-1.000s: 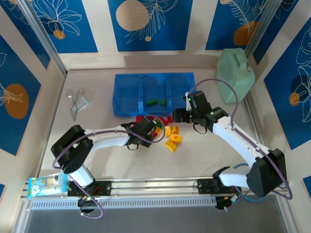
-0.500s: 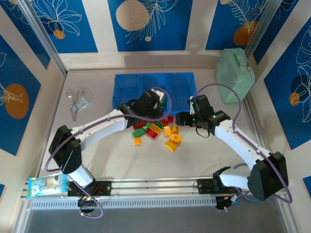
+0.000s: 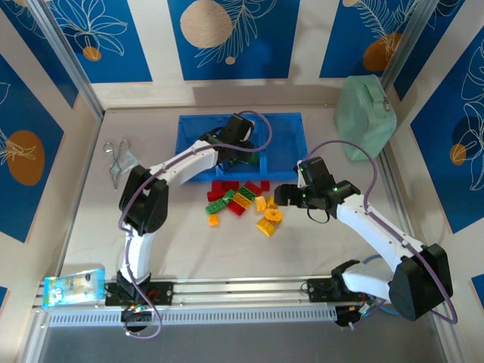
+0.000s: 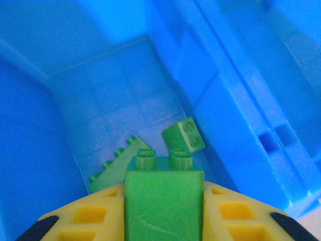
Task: Sort the legos into containers by color
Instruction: Place the lego in the container, then pick up the lego from the center of the table.
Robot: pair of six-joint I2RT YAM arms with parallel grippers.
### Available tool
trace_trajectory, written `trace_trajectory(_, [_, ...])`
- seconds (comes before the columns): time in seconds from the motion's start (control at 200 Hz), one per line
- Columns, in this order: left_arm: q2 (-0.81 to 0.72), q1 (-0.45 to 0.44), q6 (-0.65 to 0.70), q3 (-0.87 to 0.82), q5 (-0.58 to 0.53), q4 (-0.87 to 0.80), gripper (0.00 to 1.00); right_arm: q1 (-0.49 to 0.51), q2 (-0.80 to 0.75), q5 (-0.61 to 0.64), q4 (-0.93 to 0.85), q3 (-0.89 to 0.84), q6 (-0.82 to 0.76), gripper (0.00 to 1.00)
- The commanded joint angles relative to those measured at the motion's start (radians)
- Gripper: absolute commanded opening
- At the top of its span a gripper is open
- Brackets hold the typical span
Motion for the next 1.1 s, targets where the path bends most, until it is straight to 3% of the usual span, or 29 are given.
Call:
trace_trajectory(0.0, [0.025, 0.018, 0.023, 0.085, 0.008, -0.051, 0.4, 0.015, -0.013, -0.042, -0.018, -0.024, 0.015, 0.83])
trace_trajectory(0.07, [0.027, 0.019, 0.032, 0.11, 0.008, -0.068, 0.51, 0.025, -0.001, -0.044, -0.023, -0.028, 0.014, 0.86])
trace_trajectory(0.175, [-0.011, 0.019, 0.036, 0.105, 0.018, -0.067, 0.58, 0.043, 0.019, -0.052, -0.033, -0.028, 0.003, 0.93])
trace_trajectory(0.315, [-0.117, 0.01, 0.029, 0.031, 0.037, -0.02, 0.59, 0.08, 0.06, -0.03, -0.052, -0.015, -0.01, 0.95])
trace_trajectory(0.64, [-0.44, -0.007, -0.026, -0.33, 0.045, 0.135, 0.59, 0.154, 0.213, 0.019, -0.077, 0.056, -0.034, 0.94])
trace_trajectory(0.901, [-0.636, -0.006, -0.056, -0.609, -0.01, 0.172, 0.6, 0.198, 0.361, 0.093, -0.13, 0.143, -0.067, 0.94])
trace_trajectory(1.096, [-0.725, -0.007, -0.096, -0.772, -0.034, 0.18, 0.6, 0.209, 0.42, 0.145, -0.125, 0.173, -0.063, 0.86])
